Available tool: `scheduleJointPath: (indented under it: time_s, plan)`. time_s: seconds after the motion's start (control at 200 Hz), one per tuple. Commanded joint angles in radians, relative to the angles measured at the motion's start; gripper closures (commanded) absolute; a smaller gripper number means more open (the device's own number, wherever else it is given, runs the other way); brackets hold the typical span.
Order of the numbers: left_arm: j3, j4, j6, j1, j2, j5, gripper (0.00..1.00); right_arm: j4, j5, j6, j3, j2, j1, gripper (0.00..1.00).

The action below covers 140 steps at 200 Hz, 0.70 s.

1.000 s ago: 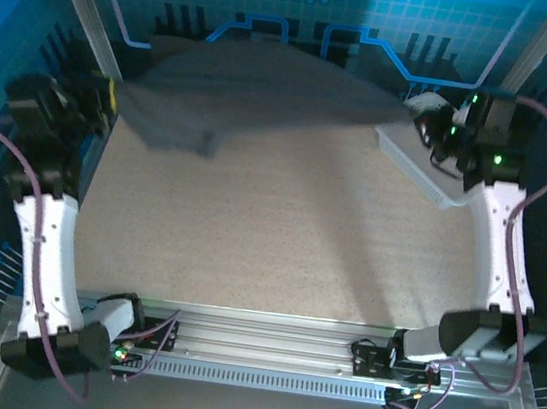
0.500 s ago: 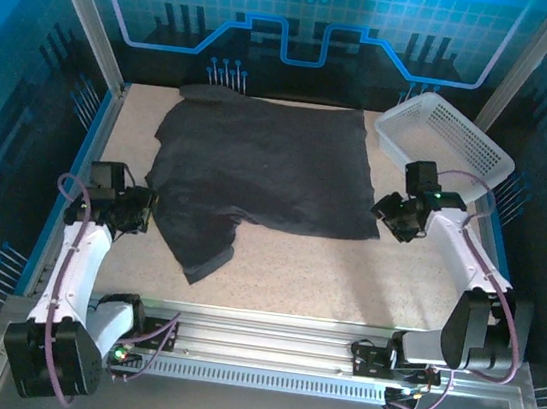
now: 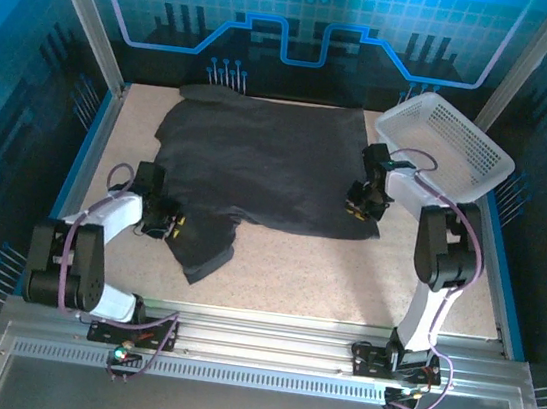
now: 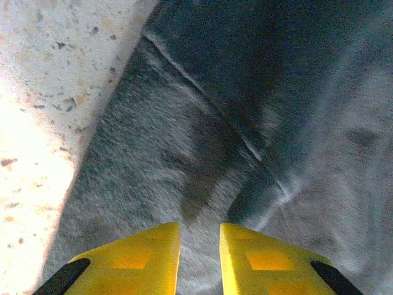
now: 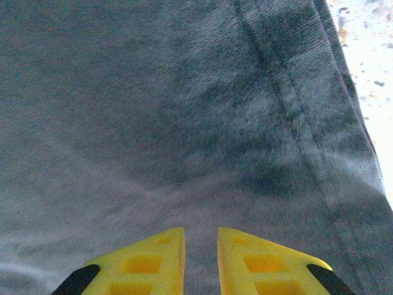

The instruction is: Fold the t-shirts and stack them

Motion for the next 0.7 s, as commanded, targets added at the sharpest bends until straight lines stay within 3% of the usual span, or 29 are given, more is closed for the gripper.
scheduleJointPath:
  time_s: [0.0, 0.195, 0.43, 0.59, 0.695]
  plan:
    - [0.032, -0.033, 0.037, -0.007, 0.049, -0.020, 0.76, -0.106, 0.065, -0.017, 0.046, 0.061, 0.009, 0.78]
    - [-0.027, -0.142, 0.109, 0.014, 0.022, -0.092, 0.78, -0.215, 0.133, 0.000, 0.016, 0.080, 0.009, 0.78]
    - [-0.120, -0.183, 0.224, 0.176, -0.057, -0.089, 0.77, -0.186, 0.067, 0.048, -0.171, -0.078, 0.022, 0.78]
    - [-0.044, -0.242, 0.284, 0.163, -0.161, -0.099, 0.53, -0.174, 0.078, -0.004, -0.148, -0.159, 0.023, 0.73]
    - [-0.018, -0.349, 0.262, 0.117, -0.254, -0.147, 0.47, -0.221, 0.129, -0.035, -0.098, -0.188, 0.014, 0.68]
